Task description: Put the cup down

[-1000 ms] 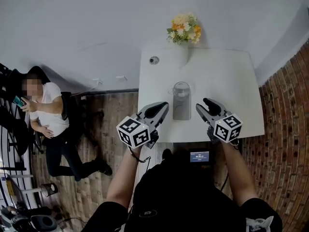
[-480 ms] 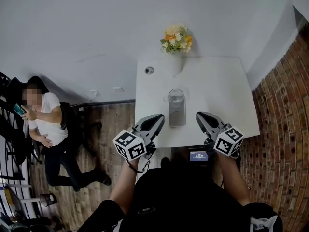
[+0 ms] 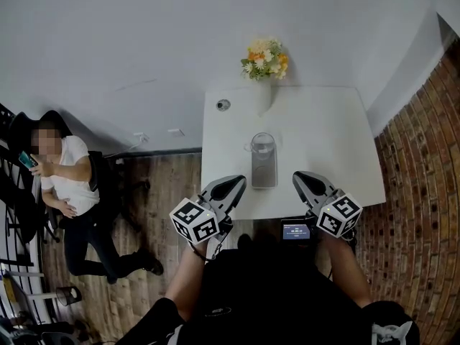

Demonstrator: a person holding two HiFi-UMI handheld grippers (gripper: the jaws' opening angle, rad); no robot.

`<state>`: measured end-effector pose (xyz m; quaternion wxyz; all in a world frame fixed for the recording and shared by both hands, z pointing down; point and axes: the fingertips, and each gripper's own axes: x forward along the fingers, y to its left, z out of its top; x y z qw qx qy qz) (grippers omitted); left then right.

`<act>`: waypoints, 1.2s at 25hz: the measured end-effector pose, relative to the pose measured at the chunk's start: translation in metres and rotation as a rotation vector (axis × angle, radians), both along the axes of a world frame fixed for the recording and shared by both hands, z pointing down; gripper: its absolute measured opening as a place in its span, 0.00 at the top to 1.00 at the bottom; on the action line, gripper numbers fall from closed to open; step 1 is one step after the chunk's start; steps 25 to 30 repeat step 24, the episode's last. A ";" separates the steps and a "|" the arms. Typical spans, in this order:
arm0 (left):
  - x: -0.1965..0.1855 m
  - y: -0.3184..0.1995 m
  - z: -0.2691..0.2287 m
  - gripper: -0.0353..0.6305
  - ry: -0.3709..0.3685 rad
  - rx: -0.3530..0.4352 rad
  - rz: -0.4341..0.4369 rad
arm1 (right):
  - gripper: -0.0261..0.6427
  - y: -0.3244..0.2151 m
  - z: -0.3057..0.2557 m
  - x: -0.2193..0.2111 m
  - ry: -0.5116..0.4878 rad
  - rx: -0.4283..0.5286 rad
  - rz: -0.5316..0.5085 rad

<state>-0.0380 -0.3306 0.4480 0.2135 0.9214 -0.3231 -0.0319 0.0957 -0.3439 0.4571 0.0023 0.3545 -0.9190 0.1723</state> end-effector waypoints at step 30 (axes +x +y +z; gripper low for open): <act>-0.008 -0.003 0.006 0.94 0.016 -0.024 -0.037 | 0.94 -0.007 0.007 -0.002 0.006 -0.011 0.025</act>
